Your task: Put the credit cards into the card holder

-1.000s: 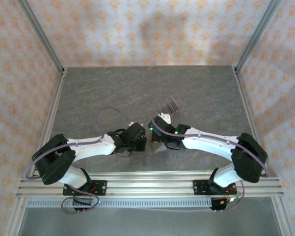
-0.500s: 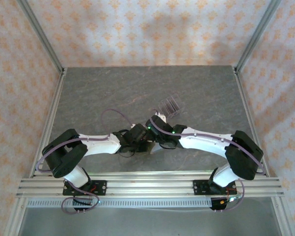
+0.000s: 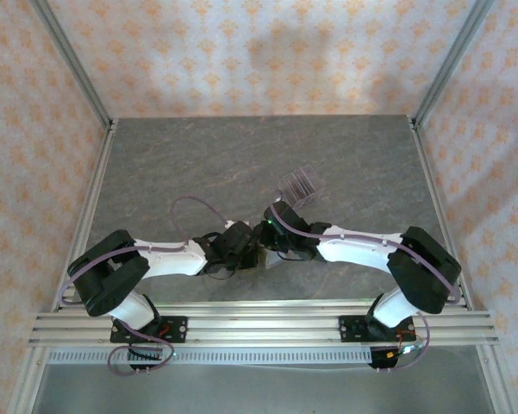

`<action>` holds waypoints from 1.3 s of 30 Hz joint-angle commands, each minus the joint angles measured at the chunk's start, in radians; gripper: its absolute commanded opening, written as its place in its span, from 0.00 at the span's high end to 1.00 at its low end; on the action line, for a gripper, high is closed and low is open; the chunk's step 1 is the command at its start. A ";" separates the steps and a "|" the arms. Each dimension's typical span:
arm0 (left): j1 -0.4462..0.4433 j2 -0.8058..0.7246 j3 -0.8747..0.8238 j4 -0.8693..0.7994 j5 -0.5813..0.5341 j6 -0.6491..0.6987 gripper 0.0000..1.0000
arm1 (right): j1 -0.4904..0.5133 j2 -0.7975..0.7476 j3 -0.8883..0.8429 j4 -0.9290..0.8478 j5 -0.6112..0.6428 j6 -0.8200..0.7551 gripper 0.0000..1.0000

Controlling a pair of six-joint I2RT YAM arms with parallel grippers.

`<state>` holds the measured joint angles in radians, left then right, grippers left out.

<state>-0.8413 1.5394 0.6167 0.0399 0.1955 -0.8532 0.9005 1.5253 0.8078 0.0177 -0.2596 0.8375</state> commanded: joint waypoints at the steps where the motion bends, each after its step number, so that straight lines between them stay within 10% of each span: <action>1: 0.007 -0.041 -0.056 -0.141 -0.097 -0.048 1.00 | 0.012 0.007 -0.024 -0.067 0.019 -0.015 0.99; 12: 0.136 -0.335 -0.118 -0.393 -0.078 -0.033 0.94 | 0.086 0.016 0.097 -0.380 0.360 -0.107 1.00; 19: 0.245 -0.454 -0.090 -0.528 -0.040 0.024 0.89 | 0.138 0.117 0.148 -0.302 0.277 -0.107 1.00; 39: 0.341 -0.466 -0.021 -0.605 0.010 0.087 0.88 | 0.131 0.196 0.062 0.130 -0.140 -0.070 0.28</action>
<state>-0.5251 1.0985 0.5564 -0.5125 0.1867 -0.7952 1.0332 1.7069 0.8955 0.0540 -0.3321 0.7593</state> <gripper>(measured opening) 0.120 0.709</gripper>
